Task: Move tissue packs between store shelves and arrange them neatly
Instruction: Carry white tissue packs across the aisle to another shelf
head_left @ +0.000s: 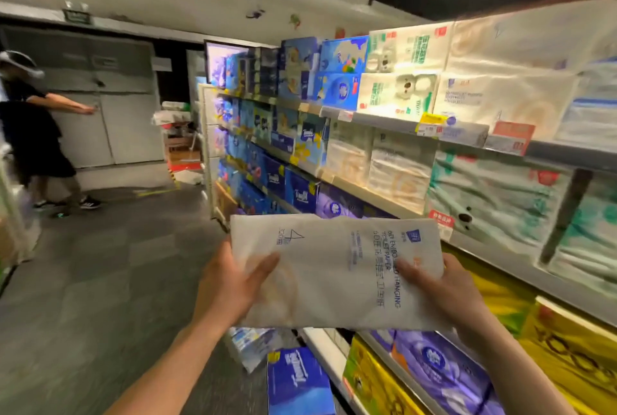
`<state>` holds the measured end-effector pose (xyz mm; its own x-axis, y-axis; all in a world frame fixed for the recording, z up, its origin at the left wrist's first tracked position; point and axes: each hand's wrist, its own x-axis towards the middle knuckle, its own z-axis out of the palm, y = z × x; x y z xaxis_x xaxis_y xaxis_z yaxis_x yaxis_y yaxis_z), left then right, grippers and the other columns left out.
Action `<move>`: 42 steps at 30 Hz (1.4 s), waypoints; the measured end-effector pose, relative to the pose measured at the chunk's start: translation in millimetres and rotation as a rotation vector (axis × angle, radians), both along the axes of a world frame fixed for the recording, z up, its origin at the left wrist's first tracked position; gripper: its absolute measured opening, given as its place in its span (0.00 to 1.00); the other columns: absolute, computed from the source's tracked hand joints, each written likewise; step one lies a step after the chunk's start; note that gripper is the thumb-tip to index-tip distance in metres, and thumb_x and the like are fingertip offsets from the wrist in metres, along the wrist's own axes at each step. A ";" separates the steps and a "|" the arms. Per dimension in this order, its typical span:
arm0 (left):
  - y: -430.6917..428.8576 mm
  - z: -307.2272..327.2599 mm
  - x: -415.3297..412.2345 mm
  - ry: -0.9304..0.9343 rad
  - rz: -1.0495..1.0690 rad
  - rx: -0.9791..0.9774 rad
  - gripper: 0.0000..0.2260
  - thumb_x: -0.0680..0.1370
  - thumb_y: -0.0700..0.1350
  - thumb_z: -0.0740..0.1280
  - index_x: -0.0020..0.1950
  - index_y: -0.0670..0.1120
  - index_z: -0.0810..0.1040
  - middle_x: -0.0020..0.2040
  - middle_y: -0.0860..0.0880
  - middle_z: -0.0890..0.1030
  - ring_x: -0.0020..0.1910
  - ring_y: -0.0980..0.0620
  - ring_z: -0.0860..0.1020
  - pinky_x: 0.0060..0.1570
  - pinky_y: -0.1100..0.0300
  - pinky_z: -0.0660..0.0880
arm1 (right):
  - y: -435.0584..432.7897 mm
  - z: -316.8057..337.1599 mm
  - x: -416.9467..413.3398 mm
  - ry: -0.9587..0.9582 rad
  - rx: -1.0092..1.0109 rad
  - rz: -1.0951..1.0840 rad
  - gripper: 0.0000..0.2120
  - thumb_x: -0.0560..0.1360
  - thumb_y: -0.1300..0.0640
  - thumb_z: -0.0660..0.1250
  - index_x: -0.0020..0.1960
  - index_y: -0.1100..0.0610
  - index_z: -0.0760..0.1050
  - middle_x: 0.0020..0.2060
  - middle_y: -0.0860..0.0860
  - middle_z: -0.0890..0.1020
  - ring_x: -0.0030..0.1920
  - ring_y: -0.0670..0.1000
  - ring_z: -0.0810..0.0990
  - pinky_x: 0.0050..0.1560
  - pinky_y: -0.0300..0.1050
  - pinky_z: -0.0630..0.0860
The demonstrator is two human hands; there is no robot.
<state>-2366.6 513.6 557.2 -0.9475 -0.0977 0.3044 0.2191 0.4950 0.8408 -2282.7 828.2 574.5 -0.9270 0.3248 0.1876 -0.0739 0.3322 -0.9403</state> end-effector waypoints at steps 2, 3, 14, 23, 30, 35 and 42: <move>8.4 17.1 -58.8 0.025 -0.044 -0.008 0.31 0.64 0.71 0.69 0.57 0.51 0.71 0.48 0.53 0.80 0.43 0.52 0.80 0.39 0.57 0.74 | 10.6 4.4 -49.5 0.014 0.010 -0.047 0.26 0.67 0.39 0.79 0.58 0.54 0.80 0.45 0.49 0.88 0.43 0.53 0.88 0.46 0.56 0.84; 14.4 22.5 -89.7 0.033 -0.065 -0.014 0.31 0.65 0.71 0.70 0.58 0.51 0.71 0.47 0.54 0.80 0.43 0.53 0.79 0.39 0.57 0.74 | 17.8 6.6 -73.7 0.027 0.000 -0.079 0.34 0.63 0.35 0.80 0.61 0.54 0.78 0.47 0.49 0.88 0.45 0.53 0.88 0.49 0.57 0.84; 132.9 65.3 -380.0 0.168 -0.224 0.057 0.31 0.67 0.69 0.74 0.64 0.55 0.73 0.53 0.56 0.80 0.53 0.47 0.80 0.48 0.50 0.75 | 118.1 55.2 -305.3 0.189 0.075 -0.265 0.36 0.59 0.35 0.81 0.60 0.53 0.79 0.50 0.48 0.87 0.49 0.51 0.87 0.52 0.58 0.83; 206.5 152.2 -560.4 0.356 -0.359 0.116 0.32 0.68 0.69 0.73 0.64 0.51 0.73 0.56 0.53 0.80 0.55 0.46 0.79 0.47 0.54 0.72 | 143.7 159.8 -425.5 0.344 0.254 -0.400 0.16 0.68 0.48 0.78 0.52 0.53 0.80 0.40 0.46 0.87 0.37 0.42 0.84 0.34 0.35 0.78; 261.3 239.7 -688.8 0.527 -0.595 0.276 0.33 0.69 0.69 0.71 0.65 0.49 0.75 0.59 0.54 0.80 0.55 0.54 0.80 0.48 0.64 0.75 | 145.2 244.6 -489.3 0.415 0.388 -0.554 0.21 0.66 0.44 0.77 0.55 0.51 0.83 0.47 0.46 0.88 0.45 0.43 0.85 0.43 0.37 0.79; 320.5 284.3 -757.5 0.536 -0.844 0.307 0.36 0.66 0.66 0.75 0.68 0.50 0.73 0.60 0.55 0.80 0.57 0.58 0.79 0.56 0.63 0.76 | 154.4 277.7 -521.6 0.439 0.394 -0.671 0.16 0.69 0.50 0.77 0.56 0.49 0.81 0.44 0.39 0.87 0.45 0.38 0.85 0.38 0.32 0.78; 369.5 272.5 -797.8 0.488 -1.058 0.298 0.44 0.59 0.64 0.80 0.68 0.47 0.69 0.63 0.52 0.79 0.60 0.54 0.79 0.62 0.50 0.77 | 184.8 264.4 -546.5 0.456 0.419 -0.755 0.20 0.66 0.53 0.79 0.56 0.50 0.81 0.51 0.48 0.87 0.52 0.47 0.86 0.47 0.38 0.81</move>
<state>-3164.4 883.1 829.7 -0.3919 0.5313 0.7511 0.7266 -0.3221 0.6069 -2829.2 1013.0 838.9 -0.3122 0.6287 0.7123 -0.0313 0.7425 -0.6691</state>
